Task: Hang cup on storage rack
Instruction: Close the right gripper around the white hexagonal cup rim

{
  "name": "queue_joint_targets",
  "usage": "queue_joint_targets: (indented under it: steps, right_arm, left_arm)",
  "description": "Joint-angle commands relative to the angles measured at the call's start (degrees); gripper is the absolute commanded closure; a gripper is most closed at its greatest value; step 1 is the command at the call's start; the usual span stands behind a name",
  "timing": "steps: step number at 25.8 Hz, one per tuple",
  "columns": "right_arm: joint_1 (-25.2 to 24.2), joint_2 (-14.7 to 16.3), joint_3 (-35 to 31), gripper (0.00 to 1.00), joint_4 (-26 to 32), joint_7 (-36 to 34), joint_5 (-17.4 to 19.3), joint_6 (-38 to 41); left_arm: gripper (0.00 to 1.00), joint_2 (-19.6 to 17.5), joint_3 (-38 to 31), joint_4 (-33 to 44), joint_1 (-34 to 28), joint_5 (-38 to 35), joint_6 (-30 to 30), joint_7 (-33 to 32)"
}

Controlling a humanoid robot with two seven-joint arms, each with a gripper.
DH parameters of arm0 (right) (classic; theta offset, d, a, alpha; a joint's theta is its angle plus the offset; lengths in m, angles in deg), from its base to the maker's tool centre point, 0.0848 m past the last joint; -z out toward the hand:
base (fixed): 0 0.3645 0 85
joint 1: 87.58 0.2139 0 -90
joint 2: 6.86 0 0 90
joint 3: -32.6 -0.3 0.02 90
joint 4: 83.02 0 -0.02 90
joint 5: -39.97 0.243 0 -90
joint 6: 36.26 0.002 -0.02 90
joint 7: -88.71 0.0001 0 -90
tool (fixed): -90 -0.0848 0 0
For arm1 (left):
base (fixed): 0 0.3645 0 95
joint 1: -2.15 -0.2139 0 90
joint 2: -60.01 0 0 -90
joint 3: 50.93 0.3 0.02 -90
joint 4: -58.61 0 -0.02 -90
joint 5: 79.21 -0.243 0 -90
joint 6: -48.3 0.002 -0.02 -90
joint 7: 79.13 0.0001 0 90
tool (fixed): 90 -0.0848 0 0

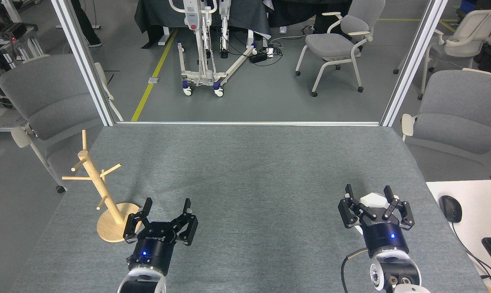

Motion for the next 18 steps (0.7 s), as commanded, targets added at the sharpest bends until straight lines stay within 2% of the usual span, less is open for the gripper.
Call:
queue_joint_targets:
  steps: [1, 15, 18]
  right_arm:
    - [-1.2, -0.2, 0.1, 0.0, 0.1, -0.5, -0.2, 0.1]
    - [-5.5, -0.2, -1.1, 0.0, 0.9, -0.9, 0.1, -1.1]
    - [-5.2, 0.4, -0.9, 0.0, -2.3, -1.0, 1.2, -4.9]
  left_arm:
    - [0.01, 0.0, 0.0, -0.3, -0.1, -0.1, 0.0, 0.0]
    - [0.0, 0.0, 0.0, 0.0, -1.4, -0.1, 0.0, 0.0]
    - [0.0, 0.3, 0.0, 0.0, -1.3, -0.1, 0.1, 0.0]
